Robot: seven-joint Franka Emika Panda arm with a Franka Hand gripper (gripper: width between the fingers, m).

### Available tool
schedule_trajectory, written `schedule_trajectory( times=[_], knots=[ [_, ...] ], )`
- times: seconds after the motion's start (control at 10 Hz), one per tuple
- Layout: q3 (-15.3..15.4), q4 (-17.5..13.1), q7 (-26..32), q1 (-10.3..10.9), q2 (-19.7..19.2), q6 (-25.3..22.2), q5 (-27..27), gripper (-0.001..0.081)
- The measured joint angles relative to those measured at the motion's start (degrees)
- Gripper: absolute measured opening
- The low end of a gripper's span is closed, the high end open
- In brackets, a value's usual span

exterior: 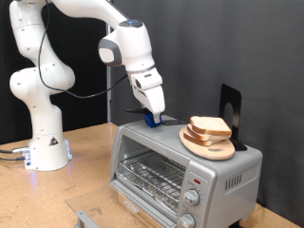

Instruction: Make a piece of toast with the oven

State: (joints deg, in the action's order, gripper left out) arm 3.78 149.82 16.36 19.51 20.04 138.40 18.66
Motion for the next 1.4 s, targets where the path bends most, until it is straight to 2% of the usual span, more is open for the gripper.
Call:
schedule_trajectory(
  times=[0.5, 0.7, 0.8, 0.9, 1.4],
  knots=[
    [0.06, 0.13, -0.28, -0.01, -0.32, 0.01, -0.07, 0.08],
    [0.07, 0.13, -0.35, -0.01, -0.36, 0.03, -0.07, 0.0542],
    [0.07, 0.13, -0.4, -0.01, -0.38, 0.05, -0.07, 0.0542],
    [0.07, 0.13, -0.49, -0.01, -0.4, 0.05, -0.07, 0.0428],
    [0.09, -0.08, -0.92, -0.01, -0.28, 0.12, 0.66, 0.0428]
  ],
)
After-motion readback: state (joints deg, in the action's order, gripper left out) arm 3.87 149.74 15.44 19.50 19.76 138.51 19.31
